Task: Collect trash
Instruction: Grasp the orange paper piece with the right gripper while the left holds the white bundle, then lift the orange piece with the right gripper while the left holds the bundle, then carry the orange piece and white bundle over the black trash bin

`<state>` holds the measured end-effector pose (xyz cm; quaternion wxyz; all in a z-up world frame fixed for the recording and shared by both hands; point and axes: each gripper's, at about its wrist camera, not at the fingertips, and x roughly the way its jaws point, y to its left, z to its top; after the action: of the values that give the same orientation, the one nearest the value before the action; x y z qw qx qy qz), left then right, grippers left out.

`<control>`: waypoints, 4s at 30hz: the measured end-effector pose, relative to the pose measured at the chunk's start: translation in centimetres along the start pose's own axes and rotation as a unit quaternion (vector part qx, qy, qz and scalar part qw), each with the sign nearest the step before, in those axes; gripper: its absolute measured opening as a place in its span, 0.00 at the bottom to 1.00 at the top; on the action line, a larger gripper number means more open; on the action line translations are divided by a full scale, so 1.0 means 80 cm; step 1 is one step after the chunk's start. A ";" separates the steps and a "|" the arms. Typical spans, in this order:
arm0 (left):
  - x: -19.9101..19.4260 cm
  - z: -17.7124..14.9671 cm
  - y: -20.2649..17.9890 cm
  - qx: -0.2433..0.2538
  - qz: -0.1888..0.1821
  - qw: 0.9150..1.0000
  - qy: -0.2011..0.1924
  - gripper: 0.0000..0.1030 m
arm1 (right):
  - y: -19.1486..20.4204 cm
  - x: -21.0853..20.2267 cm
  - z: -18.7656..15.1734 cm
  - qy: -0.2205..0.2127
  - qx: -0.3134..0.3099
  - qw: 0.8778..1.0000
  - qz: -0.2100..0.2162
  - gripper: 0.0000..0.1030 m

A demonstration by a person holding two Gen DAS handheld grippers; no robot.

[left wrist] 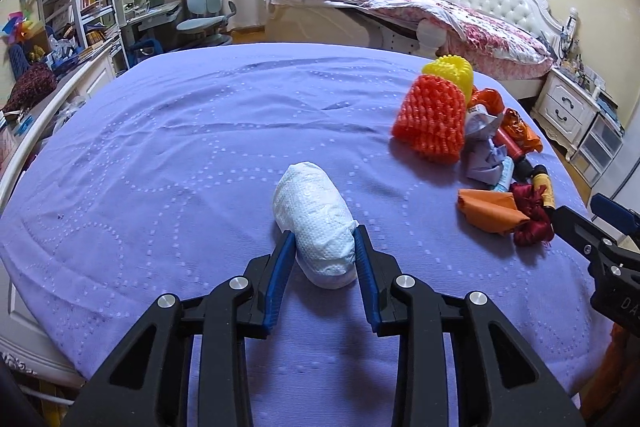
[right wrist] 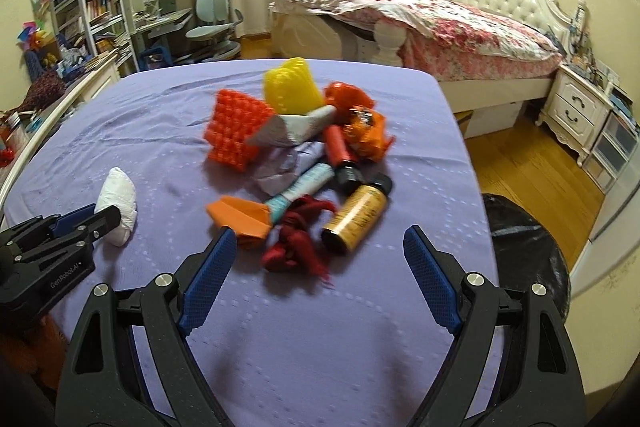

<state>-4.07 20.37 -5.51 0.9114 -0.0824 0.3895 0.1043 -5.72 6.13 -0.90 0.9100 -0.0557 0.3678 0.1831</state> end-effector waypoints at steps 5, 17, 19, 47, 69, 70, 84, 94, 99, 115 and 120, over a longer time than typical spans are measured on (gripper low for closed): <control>0.001 -0.001 0.009 0.003 0.003 1.000 -0.002 0.32 | 0.030 0.014 0.009 0.011 -0.018 0.999 0.027 0.72; 0.002 -0.005 0.022 0.003 0.002 1.000 -0.004 0.32 | 0.068 0.051 0.017 0.042 -0.055 0.996 0.051 0.60; 0.002 -0.004 0.025 0.003 0.002 1.000 -0.004 0.32 | 0.068 0.055 0.014 0.046 -0.058 0.996 0.047 0.60; -0.004 -0.001 0.028 0.002 0.000 1.000 -0.008 0.32 | 0.076 0.047 0.006 0.046 -0.067 0.995 0.065 0.51; 0.001 -0.002 0.018 0.007 0.002 1.000 -0.017 0.32 | 0.079 0.047 -0.016 0.071 -0.067 0.993 0.068 0.57; 0.001 -0.003 0.018 0.003 0.001 1.000 -0.017 0.33 | 0.079 0.047 -0.016 0.070 -0.067 0.993 0.068 0.57; 0.018 -0.007 0.021 -0.017 -0.005 1.000 0.001 0.47 | 0.076 0.043 -0.018 0.065 -0.066 0.993 0.073 0.45; 0.010 -0.012 0.018 -0.006 -0.004 1.000 -0.017 0.31 | 0.073 0.033 -0.012 0.051 -0.058 0.994 0.081 0.44; -0.008 -0.007 0.014 0.002 -0.003 0.999 -0.039 0.31 | 0.074 0.022 -0.007 0.039 -0.056 0.994 0.087 0.44; -0.026 0.002 -0.051 0.034 -0.054 0.996 -0.061 0.31 | 0.004 -0.027 0.007 -0.011 -0.017 0.999 0.046 0.44; -0.029 0.003 -0.091 0.056 -0.078 0.993 -0.065 0.31 | -0.047 -0.035 0.004 -0.019 0.016 1.000 0.010 0.44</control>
<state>-3.58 13.15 -3.16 0.9433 -0.0545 0.3271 0.0164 -5.93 1.89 1.14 0.9157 -0.0340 0.3538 0.1877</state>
